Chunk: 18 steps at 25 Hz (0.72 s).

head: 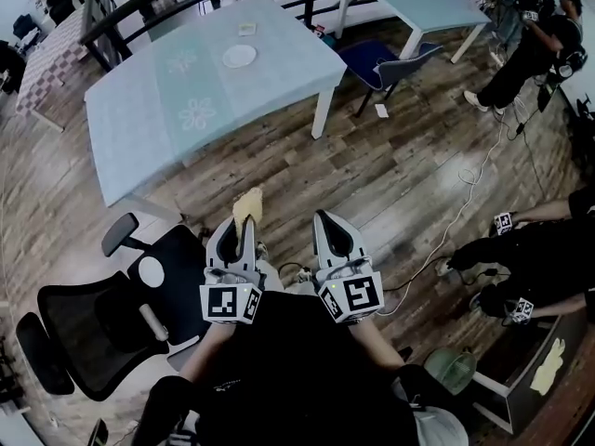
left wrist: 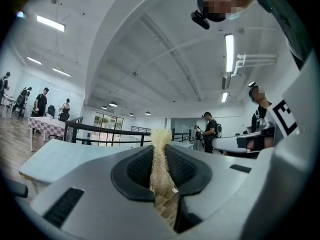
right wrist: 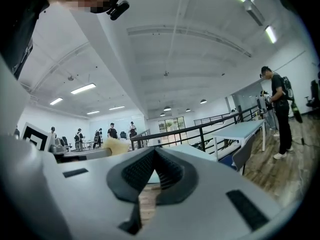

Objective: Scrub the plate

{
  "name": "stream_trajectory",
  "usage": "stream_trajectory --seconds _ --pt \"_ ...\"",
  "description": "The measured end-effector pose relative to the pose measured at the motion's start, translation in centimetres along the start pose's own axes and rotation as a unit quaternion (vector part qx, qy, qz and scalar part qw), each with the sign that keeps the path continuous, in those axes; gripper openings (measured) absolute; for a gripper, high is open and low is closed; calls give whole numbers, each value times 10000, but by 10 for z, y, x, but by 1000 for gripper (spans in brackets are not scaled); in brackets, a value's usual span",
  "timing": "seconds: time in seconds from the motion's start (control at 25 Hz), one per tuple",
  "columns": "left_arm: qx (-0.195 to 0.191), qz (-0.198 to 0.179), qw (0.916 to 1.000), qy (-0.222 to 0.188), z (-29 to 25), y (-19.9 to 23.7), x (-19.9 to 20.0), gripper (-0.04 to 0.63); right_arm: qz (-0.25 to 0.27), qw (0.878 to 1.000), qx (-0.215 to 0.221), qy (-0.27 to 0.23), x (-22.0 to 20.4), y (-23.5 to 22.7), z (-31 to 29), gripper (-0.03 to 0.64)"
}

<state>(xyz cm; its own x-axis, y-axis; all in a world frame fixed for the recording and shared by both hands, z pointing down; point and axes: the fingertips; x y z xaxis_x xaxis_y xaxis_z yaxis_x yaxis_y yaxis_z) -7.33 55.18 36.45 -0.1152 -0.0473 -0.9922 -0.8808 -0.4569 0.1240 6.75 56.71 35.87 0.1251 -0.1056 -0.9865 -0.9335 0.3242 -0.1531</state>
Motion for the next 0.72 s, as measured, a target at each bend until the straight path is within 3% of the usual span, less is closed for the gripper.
stream_trajectory --seconds 0.4,0.72 --pt "207 -25 9998 -14 5 1 0 71 -227 9996 -119 -84 2 -15 9 2" --pt "143 35 9999 -40 -23 12 -3 70 -231 9997 -120 34 1 -22 -23 2"
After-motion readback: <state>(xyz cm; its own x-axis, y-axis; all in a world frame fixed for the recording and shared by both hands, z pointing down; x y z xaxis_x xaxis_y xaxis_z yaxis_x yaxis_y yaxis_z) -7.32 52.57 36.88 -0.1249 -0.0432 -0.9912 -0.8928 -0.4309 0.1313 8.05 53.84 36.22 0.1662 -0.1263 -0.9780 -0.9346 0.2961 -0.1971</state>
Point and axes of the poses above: the fingertips, and each gripper's own axes: z backward along the fingers, y to its left, x out of its top, and after that the axes turned 2 degrees about -x, right-handed
